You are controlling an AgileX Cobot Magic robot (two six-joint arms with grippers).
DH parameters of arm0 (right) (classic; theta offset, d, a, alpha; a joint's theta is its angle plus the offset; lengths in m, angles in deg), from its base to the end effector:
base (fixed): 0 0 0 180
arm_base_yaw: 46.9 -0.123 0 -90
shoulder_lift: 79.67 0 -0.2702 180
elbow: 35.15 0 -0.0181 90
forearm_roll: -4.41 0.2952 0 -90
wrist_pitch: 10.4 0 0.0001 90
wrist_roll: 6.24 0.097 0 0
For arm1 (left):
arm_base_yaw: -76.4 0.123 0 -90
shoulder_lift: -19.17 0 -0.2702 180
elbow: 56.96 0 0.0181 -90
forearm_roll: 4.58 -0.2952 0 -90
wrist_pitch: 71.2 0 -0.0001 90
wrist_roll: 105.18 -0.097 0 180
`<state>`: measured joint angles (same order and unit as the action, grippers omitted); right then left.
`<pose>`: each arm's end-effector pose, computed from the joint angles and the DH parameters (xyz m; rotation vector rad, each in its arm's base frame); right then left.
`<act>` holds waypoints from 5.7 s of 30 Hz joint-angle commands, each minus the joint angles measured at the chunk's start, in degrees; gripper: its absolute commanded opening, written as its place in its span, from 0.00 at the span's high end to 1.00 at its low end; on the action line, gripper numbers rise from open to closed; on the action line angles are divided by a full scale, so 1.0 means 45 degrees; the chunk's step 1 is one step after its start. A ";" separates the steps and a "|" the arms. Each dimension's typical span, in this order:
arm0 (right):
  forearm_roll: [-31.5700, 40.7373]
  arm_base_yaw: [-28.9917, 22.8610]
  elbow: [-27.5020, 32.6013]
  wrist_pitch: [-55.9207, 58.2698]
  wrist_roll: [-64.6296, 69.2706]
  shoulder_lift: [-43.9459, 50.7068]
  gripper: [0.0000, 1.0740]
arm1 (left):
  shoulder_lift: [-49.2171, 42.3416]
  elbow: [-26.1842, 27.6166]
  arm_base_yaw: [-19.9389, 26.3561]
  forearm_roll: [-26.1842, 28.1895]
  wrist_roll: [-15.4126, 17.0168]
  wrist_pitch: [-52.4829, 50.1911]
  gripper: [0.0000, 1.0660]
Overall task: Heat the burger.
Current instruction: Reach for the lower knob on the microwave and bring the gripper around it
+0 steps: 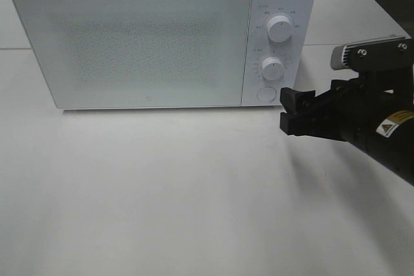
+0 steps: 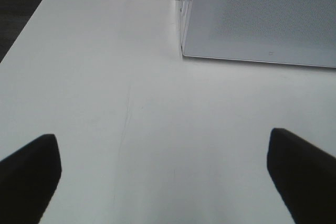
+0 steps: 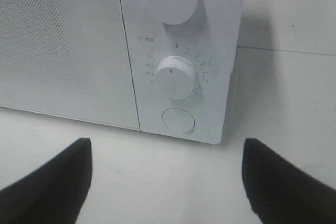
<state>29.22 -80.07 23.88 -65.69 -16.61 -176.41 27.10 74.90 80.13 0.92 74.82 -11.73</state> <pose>0.2343 0.1132 0.1088 -0.1980 1.7771 0.1540 0.0549 -0.0045 0.2985 -0.0621 2.0127 -0.0729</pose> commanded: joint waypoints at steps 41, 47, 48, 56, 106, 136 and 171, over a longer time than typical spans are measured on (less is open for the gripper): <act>0.3400 -0.0395 -0.5590 -0.2788 -0.1439 -0.6137 0.30 | -0.0331 -0.0025 0.0000 0.0127 0.0000 -0.0089 0.06; 0.3336 -0.0293 -0.6061 -0.2610 -0.1299 -0.6748 0.30 | -0.0293 -0.0025 0.0000 0.0127 0.0000 -0.0089 0.06; 0.3400 -0.0255 -0.6137 -0.2674 -0.1299 -0.6850 0.30 | -0.0293 -0.0025 0.0000 0.0127 0.0000 -0.0089 0.06; 0.3489 -0.0102 -0.6252 -0.3221 -0.1299 -0.6863 0.30 | -0.0293 -0.0025 0.0000 0.0127 0.0000 -0.0089 0.06; 0.3832 -0.0484 -0.6697 -0.4533 -0.1923 -0.6583 0.66 | -0.0293 -0.0025 0.0000 0.0127 0.0000 -0.0089 0.06; 0.0764 -0.0395 -0.6697 -0.2865 1.0275 -0.6583 1.00 | -0.0293 -0.0025 0.0000 0.0127 0.0000 -0.0089 0.06; -0.0446 -0.0395 -0.6697 -0.3387 2.2867 -0.6583 0.97 | -0.0293 -0.0025 0.0000 0.0127 0.0000 -0.0089 0.06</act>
<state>39.93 -81.28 -3.05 -78.93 87.73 -206.83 27.10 74.90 80.13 0.92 74.82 -11.73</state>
